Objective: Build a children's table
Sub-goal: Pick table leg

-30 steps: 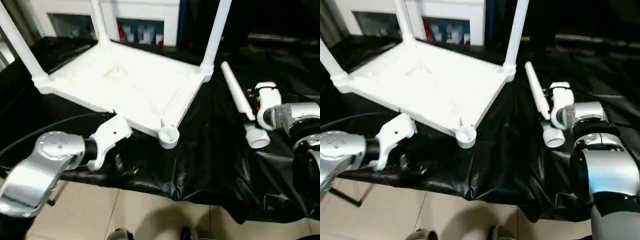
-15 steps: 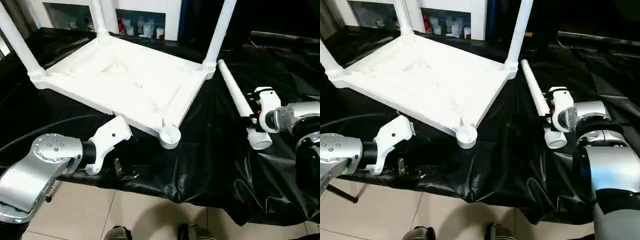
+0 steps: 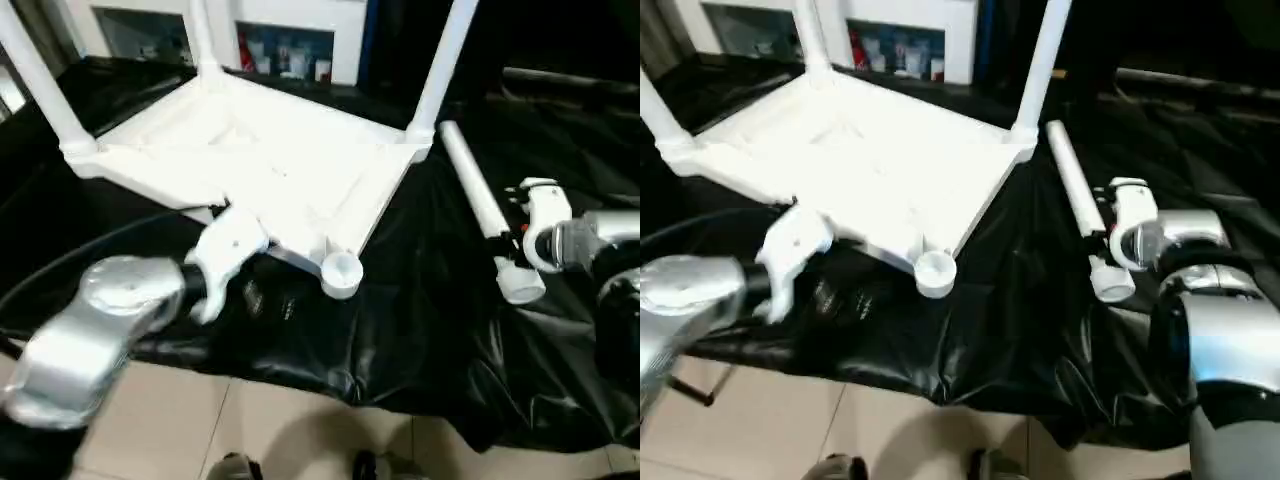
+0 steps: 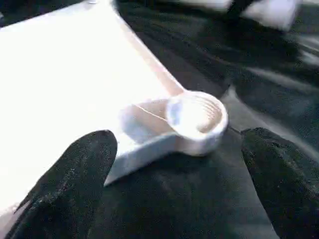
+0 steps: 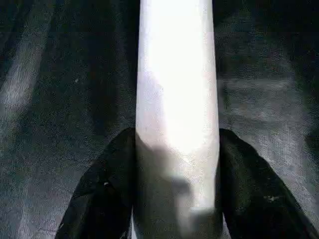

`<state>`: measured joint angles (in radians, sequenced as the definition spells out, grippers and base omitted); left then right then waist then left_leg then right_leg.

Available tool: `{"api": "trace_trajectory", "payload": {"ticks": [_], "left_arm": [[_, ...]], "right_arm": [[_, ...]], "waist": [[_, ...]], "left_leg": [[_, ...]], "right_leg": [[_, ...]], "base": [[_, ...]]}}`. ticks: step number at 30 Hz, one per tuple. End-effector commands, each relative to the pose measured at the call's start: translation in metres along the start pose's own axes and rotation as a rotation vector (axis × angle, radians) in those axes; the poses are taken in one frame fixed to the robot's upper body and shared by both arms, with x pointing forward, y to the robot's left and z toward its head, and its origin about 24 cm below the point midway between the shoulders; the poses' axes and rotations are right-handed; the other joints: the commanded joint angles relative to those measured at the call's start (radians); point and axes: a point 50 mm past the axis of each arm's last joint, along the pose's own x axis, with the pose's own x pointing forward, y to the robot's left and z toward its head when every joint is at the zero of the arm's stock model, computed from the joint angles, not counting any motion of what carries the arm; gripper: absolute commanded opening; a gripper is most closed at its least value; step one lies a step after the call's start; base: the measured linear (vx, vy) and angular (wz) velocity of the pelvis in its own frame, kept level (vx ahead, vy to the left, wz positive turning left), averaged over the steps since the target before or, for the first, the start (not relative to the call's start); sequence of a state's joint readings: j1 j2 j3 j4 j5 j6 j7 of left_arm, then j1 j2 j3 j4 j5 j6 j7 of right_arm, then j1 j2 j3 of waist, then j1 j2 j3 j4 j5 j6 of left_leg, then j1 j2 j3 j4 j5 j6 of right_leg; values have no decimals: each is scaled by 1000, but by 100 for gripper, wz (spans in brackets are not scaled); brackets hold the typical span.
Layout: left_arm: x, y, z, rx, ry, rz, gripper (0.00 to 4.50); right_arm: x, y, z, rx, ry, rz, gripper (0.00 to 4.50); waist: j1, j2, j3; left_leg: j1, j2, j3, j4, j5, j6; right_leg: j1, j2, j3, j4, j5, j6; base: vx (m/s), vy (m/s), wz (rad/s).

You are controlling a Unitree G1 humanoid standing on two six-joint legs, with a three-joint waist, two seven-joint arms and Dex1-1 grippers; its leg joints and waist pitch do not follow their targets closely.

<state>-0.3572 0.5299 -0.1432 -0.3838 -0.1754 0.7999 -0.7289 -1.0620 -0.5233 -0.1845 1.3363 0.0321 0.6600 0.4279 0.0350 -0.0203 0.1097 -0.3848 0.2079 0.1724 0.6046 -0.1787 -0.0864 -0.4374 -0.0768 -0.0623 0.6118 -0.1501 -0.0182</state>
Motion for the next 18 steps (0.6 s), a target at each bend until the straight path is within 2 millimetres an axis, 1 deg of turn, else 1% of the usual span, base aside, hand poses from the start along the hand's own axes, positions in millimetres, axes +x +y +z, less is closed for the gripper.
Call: {"api": "trace_trajectory", "payload": {"ticks": [1, 2, 3, 4, 5, 6, 7, 8, 9, 10, 11, 12, 13, 14, 15, 16, 17, 18], "left_arm": [[6, 3, 5, 4, -41, 19, 450], [8, 4, 6, 0, -54, 21, 450], [9, 4, 7, -1, -60, 21, 450], [14, 6, 11, -2, -103, 50, 450], [16, 7, 13, -3, -121, 64, 450], [25, 13, 19, -14, -176, 127, 450], [28, 15, 20, -19, -188, 148, 450], [33, 18, 23, -25, -212, 180, 450], [41, 22, 29, -43, -275, 228, 450], [43, 24, 31, -66, -279, 239, 450], [46, 25, 32, -91, -283, 250, 450], [46, 25, 32, -91, -283, 250, 450], [54, 27, 40, -203, -318, 225, 450], [58, 28, 45, -275, -354, 179, 450], [62, 27, 50, -331, -386, 130, 450], [62, 27, 50, -331, -386, 130, 450], [68, 26, 58, -383, -421, 66, 450], [71, 25, 60, -394, -432, 43, 450]], "right_arm": [[5, -4, -11, 70, -12, -5, 189], [5, -5, -9, 86, -41, -2, 189], [5, -5, -8, 94, -56, 0, 189], [5, -5, -3, 118, -124, 10, 189], [4, -6, -1, 127, -155, 15, 188], [0, -8, 13, 181, -325, 35, 188], [-2, -9, 17, 198, -375, 42, 188], [-6, -11, 24, 224, -484, 73, 188], [-15, -13, 33, 224, -642, 148, 188], [-16, -12, 33, 237, -672, 188, 188], [-18, -12, 33, 250, -705, 229, 188], [-18, -12, 33, 250, -705, 229, 188], [-23, -8, 29, 283, -774, 381, 188], [-27, -2, 23, 276, -813, 502, 188], [-31, 3, 14, 261, -828, 604, 188], [-31, 3, 14, 261, -828, 604, 188], [-38, 13, 0, 237, -849, 747, 188], [-41, 17, -5, 230, -855, 797, 188]], "waist": [[3, 4, -96], [5, 6, -105], [5, 4, -104], [6, 3, -104], [6, 6, -107], [8, 15, -107], [12, 10, -113], [12, 10, -116], [16, 7, -113], [16, 7, -113], [18, 12, -118], [20, 8, -118], [25, 17, -118], [29, 25, -117], [38, 14, -122], [38, 14, -122], [37, 25, -127], [37, 19, -120]], "left_leg": [[9, 5, 10, -57, -172, 13], [10, 5, 9, -54, -175, 12], [9, 5, 10, -54, -177, 14], [10, 6, 10, -54, -186, 12], [10, 6, 11, -52, -195, 13], [12, 6, 9, -51, -202, 11], [14, 4, 11, -48, -223, 20], [11, 5, 9, -47, -212, 24], [7, 2, 13, -45, -225, 47], [7, 2, 13, -45, -225, 47], [6, 3, 10, -45, -199, 56], [4, 1, 12, -44, -188, 65], [2, 0, 9, -43, -165, 79], [8, -5, 15, -41, -169, 89], [2, -6, 12, -43, -123, 121], [2, -6, 12, -43, -123, 121], [2, 2, 3, -45, -123, 121], [-1, -8, 11, -45, -129, 132]], "right_leg": [[69, -39, 31, -59, -226, -244], [73, -40, 30, -55, -219, -248], [71, -42, 30, -58, -221, -247], [70, -41, 29, -58, -224, -247], [69, -41, 29, -61, -223, -245], [68, -41, 29, -59, -221, -248], [70, -42, 28, -66, -236, -234], [72, -43, 28, -60, -226, -237], [71, -41, 26, -72, -250, -217], [71, -41, 26, -72, -250, -217], [76, -40, 25, -65, -230, -222], [77, -39, 25, -66, -221, -221], [78, -39, 24, -63, -217, -226], [76, -36, 25, -71, -218, -222], [85, -34, 25, -67, -160, -226], [85, -34, 25, -67, -160, -226], [84, -39, 21, -59, -155, -248], [85, -31, 21, -76, -174, -227]], "base": [[0, 0, 0], [0, 0, 0], [0, 0, 0], [0, 0, 0], [0, 0, 0], [0, 0, 0], [0, 0, 0], [0, 0, 0], [0, 0, 0], [0, 0, 0], [0, 0, 0], [0, 0, 0], [0, 0, 0], [0, 0, 0], [0, 0, 0], [0, 0, 0], [0, 0, 0], [0, 0, 0]]}}
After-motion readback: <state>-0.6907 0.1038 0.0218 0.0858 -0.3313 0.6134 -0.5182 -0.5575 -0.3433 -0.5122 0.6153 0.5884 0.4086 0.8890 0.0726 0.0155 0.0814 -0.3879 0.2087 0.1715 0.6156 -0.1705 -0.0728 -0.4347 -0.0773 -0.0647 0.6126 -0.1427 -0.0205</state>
